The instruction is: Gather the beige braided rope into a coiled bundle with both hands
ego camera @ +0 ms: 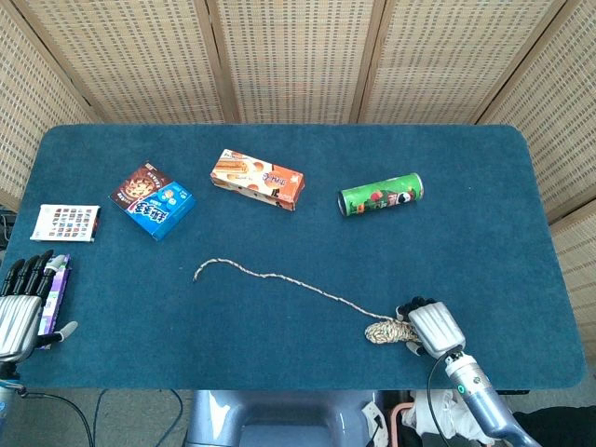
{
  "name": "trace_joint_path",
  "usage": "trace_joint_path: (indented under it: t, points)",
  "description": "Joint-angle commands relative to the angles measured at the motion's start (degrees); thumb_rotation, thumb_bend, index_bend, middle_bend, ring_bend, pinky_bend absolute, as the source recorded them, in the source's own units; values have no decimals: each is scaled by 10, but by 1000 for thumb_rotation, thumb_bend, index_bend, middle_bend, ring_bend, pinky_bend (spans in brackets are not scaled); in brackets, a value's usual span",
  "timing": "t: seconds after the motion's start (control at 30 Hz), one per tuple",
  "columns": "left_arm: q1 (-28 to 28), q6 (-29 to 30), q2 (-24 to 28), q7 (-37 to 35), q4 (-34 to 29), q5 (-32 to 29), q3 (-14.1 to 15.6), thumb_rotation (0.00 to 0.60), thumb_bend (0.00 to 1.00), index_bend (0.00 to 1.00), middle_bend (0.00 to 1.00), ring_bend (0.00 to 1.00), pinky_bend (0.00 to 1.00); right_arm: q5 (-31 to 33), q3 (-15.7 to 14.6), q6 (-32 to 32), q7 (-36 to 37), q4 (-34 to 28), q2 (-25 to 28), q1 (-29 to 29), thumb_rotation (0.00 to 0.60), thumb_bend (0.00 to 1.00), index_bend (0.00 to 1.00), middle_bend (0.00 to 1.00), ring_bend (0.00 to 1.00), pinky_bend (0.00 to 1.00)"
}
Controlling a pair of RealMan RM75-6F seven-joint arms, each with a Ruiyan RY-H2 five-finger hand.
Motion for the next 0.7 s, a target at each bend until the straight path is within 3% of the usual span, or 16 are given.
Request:
trace_joint_path:
  t: [0.03, 0.27, 0.33, 0.53, 0.7]
  points:
    - [-1, -1, -2, 2, 1, 1, 0, 600, 0, 0, 0, 0, 0, -9, -1, 12, 5, 7, -5, -1, 600, 297, 510, 555, 399, 542]
    - [-17, -10, -17, 21, 8, 4, -9, 600, 0, 0, 0, 0, 0, -44, -9, 46, 25, 19, -2, -2, 600, 347, 559, 606, 434, 563]
    - [-44, -31, -30, 40, 14, 10, -22, 600, 0, 11, 0, 0, 0, -54, -12, 57, 27, 18, 0, -3, 600, 347, 563, 610, 435, 563]
    - [-126, -80, -88, 70, 78, 43, -55, 600, 71, 264, 0, 0, 0, -71, -19, 73, 28, 8, 5, -4, 600, 347, 566, 620, 435, 563]
    - [-194, -172, -139, 80, 125, 6, -76, 600, 95, 316, 0, 0, 0, -73, -21, 74, 24, -2, 10, -4, 600, 347, 566, 620, 435, 563]
